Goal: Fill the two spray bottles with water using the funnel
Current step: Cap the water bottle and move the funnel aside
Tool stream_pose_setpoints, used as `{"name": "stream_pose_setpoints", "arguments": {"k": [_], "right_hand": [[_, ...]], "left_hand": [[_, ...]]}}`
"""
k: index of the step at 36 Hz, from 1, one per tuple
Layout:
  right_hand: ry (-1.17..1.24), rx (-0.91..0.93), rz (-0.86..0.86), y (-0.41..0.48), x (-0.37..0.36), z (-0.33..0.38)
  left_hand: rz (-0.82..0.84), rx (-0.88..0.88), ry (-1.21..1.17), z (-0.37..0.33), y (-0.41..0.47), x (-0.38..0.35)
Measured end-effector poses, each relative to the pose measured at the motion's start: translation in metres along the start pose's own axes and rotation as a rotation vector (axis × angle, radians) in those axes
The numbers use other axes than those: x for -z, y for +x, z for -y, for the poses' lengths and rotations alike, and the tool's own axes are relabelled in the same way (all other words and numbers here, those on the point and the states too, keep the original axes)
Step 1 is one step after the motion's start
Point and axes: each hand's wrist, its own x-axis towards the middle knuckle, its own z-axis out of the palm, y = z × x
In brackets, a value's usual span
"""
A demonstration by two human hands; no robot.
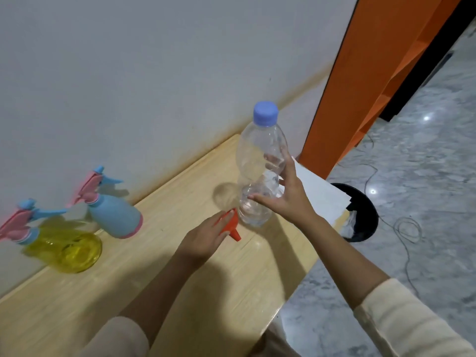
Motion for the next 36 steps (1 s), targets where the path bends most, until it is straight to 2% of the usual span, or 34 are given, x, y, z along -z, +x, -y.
{"name": "stream_pose_setpoints", "arguments": {"k": [4,7,13,17,20,24,31,34,36], "right_hand": [[-0.039,0.019,-0.034,0.007,-0.005,0.0],[-0.085,0.016,-0.064,0.013,-0.009,0.003],[-0.121,0.0,-0.037,0.037,-0.017,0.011],[-0.14,0.035,0.011,0.058,-0.027,0.016],[-0.118,0.061,0.009,0.079,-0.036,0.022],[-0.076,0.085,0.016,0.107,-0.054,0.029],[-0.015,0.1,0.067,0.146,-0.094,0.03],[0.016,0.092,0.07,0.156,-0.108,0.031],[0.037,0.084,0.075,0.16,-0.116,0.031]], "left_hand": [[-0.044,0.012,-0.094,-0.001,0.003,-0.005],[-0.081,0.063,-0.277,-0.005,0.004,-0.004],[-0.335,0.107,-0.388,0.003,0.013,-0.006],[-0.527,0.318,-0.587,0.009,0.017,0.01],[-0.577,0.525,-0.748,0.022,0.021,0.02],[-0.672,0.663,-0.863,0.045,0.024,0.027],[-0.718,0.773,-0.954,0.063,0.037,0.036],[-0.747,0.69,-0.962,0.059,0.042,0.042],[-0.694,0.656,-0.933,0.064,0.041,0.041]]}}
